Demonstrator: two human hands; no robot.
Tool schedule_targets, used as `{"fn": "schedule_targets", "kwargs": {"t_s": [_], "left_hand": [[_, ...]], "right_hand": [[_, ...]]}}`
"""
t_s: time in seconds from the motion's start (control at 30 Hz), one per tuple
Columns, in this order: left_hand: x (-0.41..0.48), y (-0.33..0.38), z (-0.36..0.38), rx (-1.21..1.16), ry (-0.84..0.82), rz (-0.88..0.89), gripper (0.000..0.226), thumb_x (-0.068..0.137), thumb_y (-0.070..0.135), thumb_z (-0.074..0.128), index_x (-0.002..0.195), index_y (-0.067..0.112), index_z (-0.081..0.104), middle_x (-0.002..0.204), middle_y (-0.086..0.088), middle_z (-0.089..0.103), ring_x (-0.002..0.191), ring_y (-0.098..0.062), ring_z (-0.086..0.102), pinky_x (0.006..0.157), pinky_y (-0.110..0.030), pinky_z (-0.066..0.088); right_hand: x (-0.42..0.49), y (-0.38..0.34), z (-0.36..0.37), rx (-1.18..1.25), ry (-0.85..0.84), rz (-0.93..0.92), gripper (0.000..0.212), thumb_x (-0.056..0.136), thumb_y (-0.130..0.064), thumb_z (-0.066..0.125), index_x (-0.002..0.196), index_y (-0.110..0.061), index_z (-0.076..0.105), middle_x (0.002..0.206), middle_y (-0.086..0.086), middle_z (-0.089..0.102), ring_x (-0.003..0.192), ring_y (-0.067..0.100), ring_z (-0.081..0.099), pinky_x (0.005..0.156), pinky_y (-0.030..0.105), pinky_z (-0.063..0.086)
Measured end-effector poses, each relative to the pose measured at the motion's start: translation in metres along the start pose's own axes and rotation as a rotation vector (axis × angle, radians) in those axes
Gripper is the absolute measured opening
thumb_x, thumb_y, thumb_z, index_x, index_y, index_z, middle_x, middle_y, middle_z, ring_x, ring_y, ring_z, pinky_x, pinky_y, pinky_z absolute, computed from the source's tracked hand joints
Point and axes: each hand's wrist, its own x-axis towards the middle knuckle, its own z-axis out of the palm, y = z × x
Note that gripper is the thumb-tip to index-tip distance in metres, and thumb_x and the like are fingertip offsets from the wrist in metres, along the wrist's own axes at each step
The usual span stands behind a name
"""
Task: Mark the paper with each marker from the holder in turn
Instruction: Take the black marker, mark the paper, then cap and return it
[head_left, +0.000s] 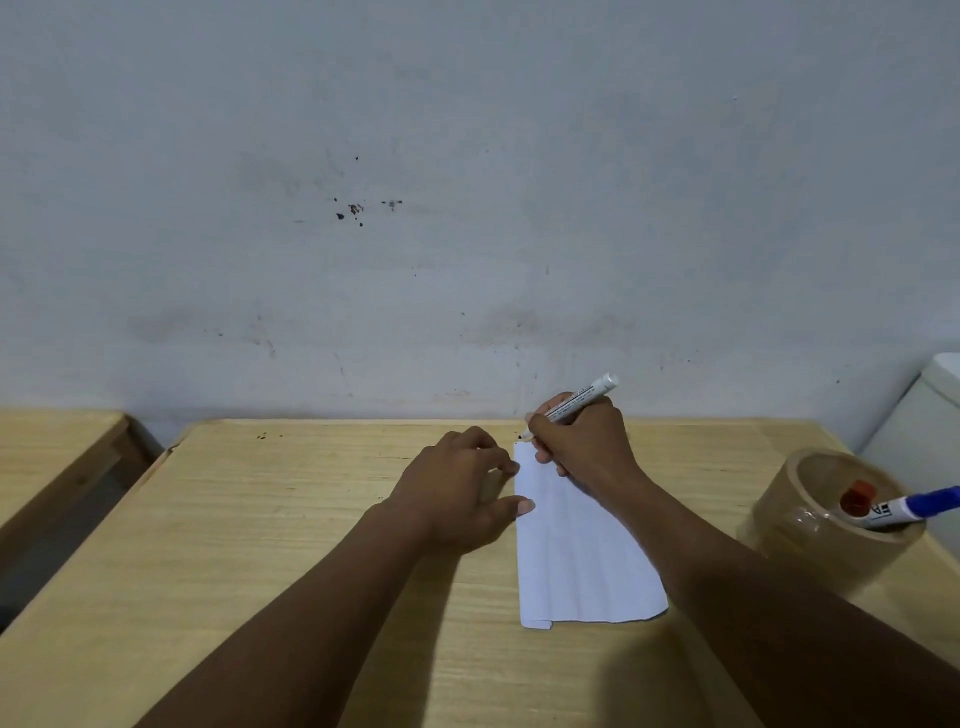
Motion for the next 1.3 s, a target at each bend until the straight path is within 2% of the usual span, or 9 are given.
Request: {"fn": "schedule_targets", "kwargs": {"t_s": [0.1, 0.2, 0.37, 0.6, 0.77, 1.0, 1.13, 1.3], "left_hand": [[0.001, -0.002, 0.000, -0.020, -0.008, -0.010, 0.057, 0.080, 0.068, 0.063, 0.125, 0.033, 0.066, 0.128, 0.009, 0.056, 0.117, -0.015, 0.053, 0.093, -0.038, 0.051], [0.003, -0.003, 0.002, -0.029, -0.008, -0.012, 0.057, 0.079, 0.067, 0.065, 0.124, 0.033, 0.067, 0.127, 0.009, 0.057, 0.116, -0.016, 0.053, 0.093, -0.037, 0.051], [0.003, -0.004, 0.003, -0.052, -0.002, -0.022, 0.056, 0.078, 0.067, 0.066, 0.123, 0.034, 0.067, 0.127, 0.010, 0.057, 0.117, -0.014, 0.052, 0.095, -0.037, 0.049], [0.004, -0.006, 0.004, -0.061, -0.004, -0.021, 0.058, 0.077, 0.068, 0.066, 0.123, 0.033, 0.067, 0.125, 0.009, 0.057, 0.117, -0.015, 0.052, 0.094, -0.039, 0.050], [0.006, -0.004, 0.002, -0.053, -0.022, -0.034, 0.057, 0.077, 0.066, 0.068, 0.124, 0.032, 0.068, 0.126, 0.008, 0.057, 0.118, -0.016, 0.051, 0.096, -0.040, 0.049], [0.006, -0.002, 0.001, -0.061, -0.031, -0.037, 0.057, 0.078, 0.065, 0.069, 0.124, 0.031, 0.068, 0.127, 0.007, 0.058, 0.119, -0.016, 0.051, 0.096, -0.041, 0.050], [0.006, -0.002, 0.002, -0.064, -0.031, -0.041, 0.056, 0.078, 0.065, 0.068, 0.123, 0.032, 0.068, 0.127, 0.007, 0.058, 0.118, -0.016, 0.052, 0.096, -0.040, 0.050], [0.006, -0.004, 0.002, -0.075, -0.027, -0.038, 0.058, 0.077, 0.067, 0.066, 0.123, 0.032, 0.068, 0.125, 0.009, 0.058, 0.117, -0.016, 0.052, 0.095, -0.041, 0.050]], "right_hand": [[-0.001, 0.004, 0.001, -0.067, 0.027, -0.036, 0.017, 0.085, -0.021, 0.078, 0.087, -0.005, 0.074, 0.072, 0.010, 0.075, 0.047, 0.005, 0.067, 0.046, 0.023, 0.048], [-0.002, 0.007, 0.000, -0.086, 0.033, -0.072, 0.014, 0.085, -0.019, 0.077, 0.083, -0.006, 0.075, 0.069, 0.010, 0.075, 0.043, 0.002, 0.063, 0.046, 0.023, 0.048], [-0.001, 0.008, 0.000, -0.104, 0.019, -0.084, 0.012, 0.082, -0.023, 0.077, 0.076, -0.012, 0.075, 0.060, 0.003, 0.074, 0.042, 0.004, 0.060, 0.050, 0.027, 0.049], [0.002, 0.008, 0.001, -0.093, -0.018, -0.066, 0.011, 0.074, -0.025, 0.074, 0.073, -0.014, 0.075, 0.059, 0.004, 0.074, 0.049, 0.017, 0.061, 0.054, 0.035, 0.052], [0.003, 0.009, -0.001, -0.057, -0.033, -0.022, 0.023, 0.063, -0.033, 0.070, 0.073, -0.013, 0.076, 0.061, 0.007, 0.075, 0.052, 0.019, 0.061, 0.056, 0.036, 0.050], [0.001, 0.011, -0.001, -0.054, -0.005, -0.053, 0.011, 0.081, -0.024, 0.076, 0.077, -0.014, 0.076, 0.063, 0.006, 0.076, 0.050, 0.017, 0.062, 0.055, 0.034, 0.052], [0.002, 0.012, 0.000, -0.078, -0.006, -0.070, 0.010, 0.078, -0.026, 0.076, 0.074, -0.017, 0.076, 0.062, 0.004, 0.075, 0.052, 0.017, 0.064, 0.058, 0.036, 0.055], [0.003, 0.013, 0.000, -0.053, -0.019, -0.066, 0.009, 0.073, -0.025, 0.076, 0.072, -0.016, 0.077, 0.062, 0.006, 0.075, 0.051, 0.016, 0.064, 0.056, 0.034, 0.052]]}}
